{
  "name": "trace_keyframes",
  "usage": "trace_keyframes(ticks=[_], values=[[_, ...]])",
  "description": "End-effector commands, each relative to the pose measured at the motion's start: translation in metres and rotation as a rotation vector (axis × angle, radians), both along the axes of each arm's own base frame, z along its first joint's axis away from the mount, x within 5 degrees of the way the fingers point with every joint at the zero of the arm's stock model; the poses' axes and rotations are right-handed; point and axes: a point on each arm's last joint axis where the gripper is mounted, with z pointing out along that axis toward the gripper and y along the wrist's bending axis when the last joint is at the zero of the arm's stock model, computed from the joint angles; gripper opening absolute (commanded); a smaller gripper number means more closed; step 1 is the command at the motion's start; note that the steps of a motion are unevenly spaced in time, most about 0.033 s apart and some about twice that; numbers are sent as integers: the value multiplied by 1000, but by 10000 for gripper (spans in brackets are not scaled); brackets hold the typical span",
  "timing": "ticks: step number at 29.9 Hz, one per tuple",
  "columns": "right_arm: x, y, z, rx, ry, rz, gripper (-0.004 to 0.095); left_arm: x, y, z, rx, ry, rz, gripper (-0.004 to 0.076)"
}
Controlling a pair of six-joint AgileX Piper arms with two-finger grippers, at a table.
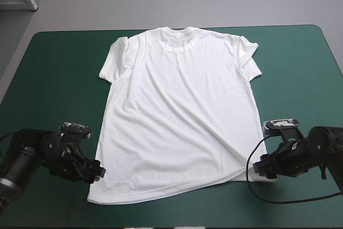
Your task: Fold the cloth
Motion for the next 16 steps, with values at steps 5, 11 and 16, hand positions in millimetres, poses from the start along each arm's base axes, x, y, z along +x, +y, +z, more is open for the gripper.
trace_keyframes(ticks=[5,11,16], values=[[18,1,33,23,-250,-21,661,21,-7,18,-96,-266,39,557],[36,-4,77,-14,-506,-62,662,47,-10,59,-131,-499,50,557],[44,-7,99,-29,-609,-98,661,67,-13,96,-159,-657,58,557]])
